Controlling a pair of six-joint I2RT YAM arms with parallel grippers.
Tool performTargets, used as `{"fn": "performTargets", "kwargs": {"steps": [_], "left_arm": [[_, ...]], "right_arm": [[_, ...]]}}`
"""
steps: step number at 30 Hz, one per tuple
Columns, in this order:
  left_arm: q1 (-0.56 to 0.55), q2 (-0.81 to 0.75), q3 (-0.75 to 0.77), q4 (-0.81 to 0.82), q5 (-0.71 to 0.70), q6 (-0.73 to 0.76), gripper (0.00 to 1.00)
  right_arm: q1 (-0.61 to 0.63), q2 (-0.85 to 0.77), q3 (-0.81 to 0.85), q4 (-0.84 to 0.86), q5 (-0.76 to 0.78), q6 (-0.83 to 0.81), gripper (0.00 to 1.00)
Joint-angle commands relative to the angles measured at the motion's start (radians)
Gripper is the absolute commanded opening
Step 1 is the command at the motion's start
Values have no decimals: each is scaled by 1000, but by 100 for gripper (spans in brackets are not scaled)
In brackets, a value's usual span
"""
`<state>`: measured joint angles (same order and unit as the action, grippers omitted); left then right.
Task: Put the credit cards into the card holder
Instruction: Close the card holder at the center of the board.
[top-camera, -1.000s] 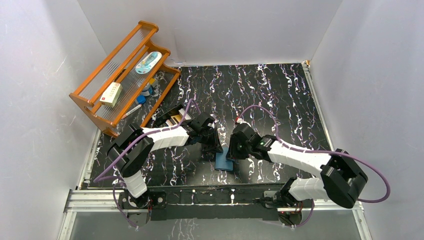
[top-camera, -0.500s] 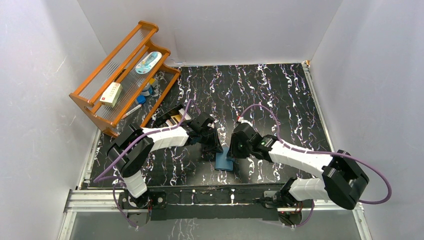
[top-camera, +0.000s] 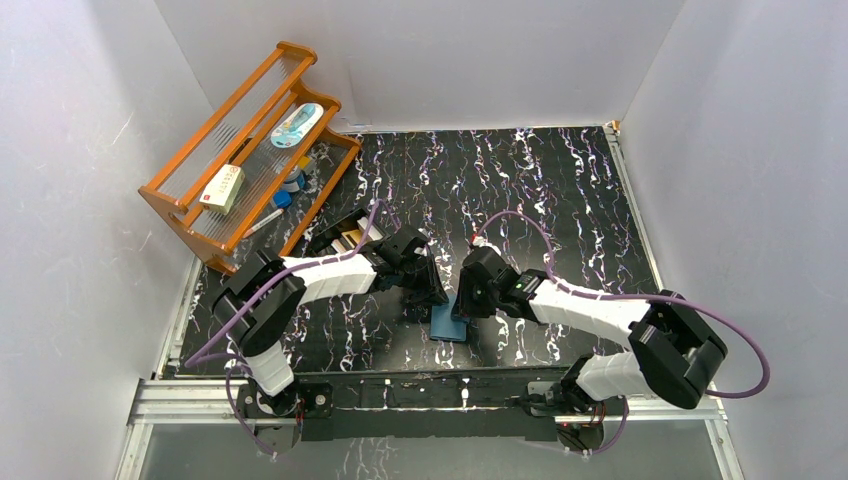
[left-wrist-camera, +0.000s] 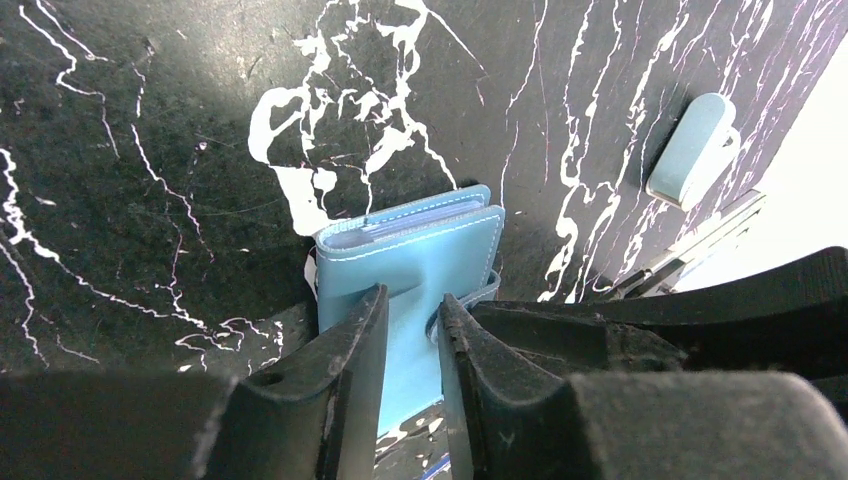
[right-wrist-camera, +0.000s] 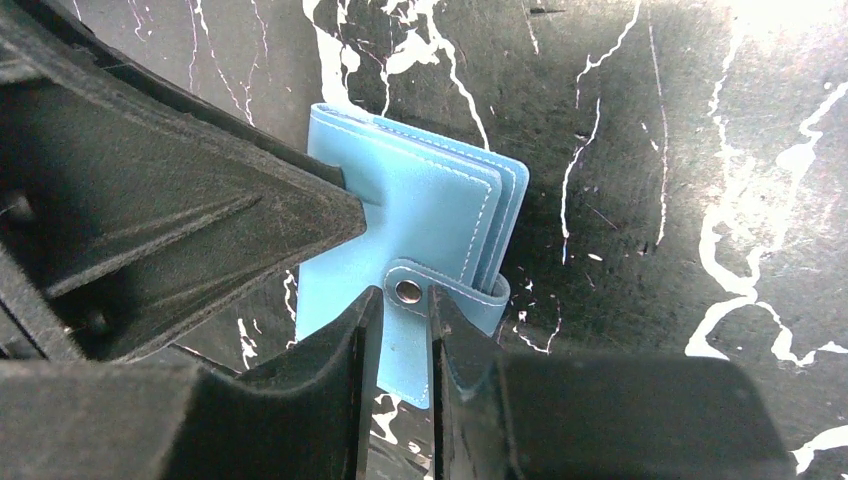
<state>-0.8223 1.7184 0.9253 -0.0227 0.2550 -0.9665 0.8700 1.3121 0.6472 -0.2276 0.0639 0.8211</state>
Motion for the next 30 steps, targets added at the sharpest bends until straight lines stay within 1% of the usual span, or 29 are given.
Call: {"fn": "performTargets", "kwargs": {"steps": [1, 5, 9, 12, 15, 19, 24, 30], "left_arm": [[-9, -63, 5, -78, -6, -2, 26], [-8, -119, 30, -157, -63, 30, 29], [-9, -162, 11, -215, -110, 51, 30], [-10, -164, -41, -159, -79, 43, 30], [-8, -132, -77, -102, -30, 32, 28], [-10, -103, -101, -67, 1, 19, 26], [-12, -89, -142, 27, 57, -7, 22], [-15, -67, -154, 65, 85, -22, 19]], "right_arm": [[-5, 4, -14, 46, -12, 17, 30], [-5, -8, -28, 57, -11, 23, 30], [-5, -11, -35, 66, -12, 24, 29], [-6, -3, -35, 70, -15, 24, 28], [-5, 5, -33, 74, -16, 25, 27], [-5, 17, -17, 54, -7, 22, 27], [-6, 33, -4, 41, -10, 20, 24], [-6, 46, 1, 41, -10, 23, 24]]}}
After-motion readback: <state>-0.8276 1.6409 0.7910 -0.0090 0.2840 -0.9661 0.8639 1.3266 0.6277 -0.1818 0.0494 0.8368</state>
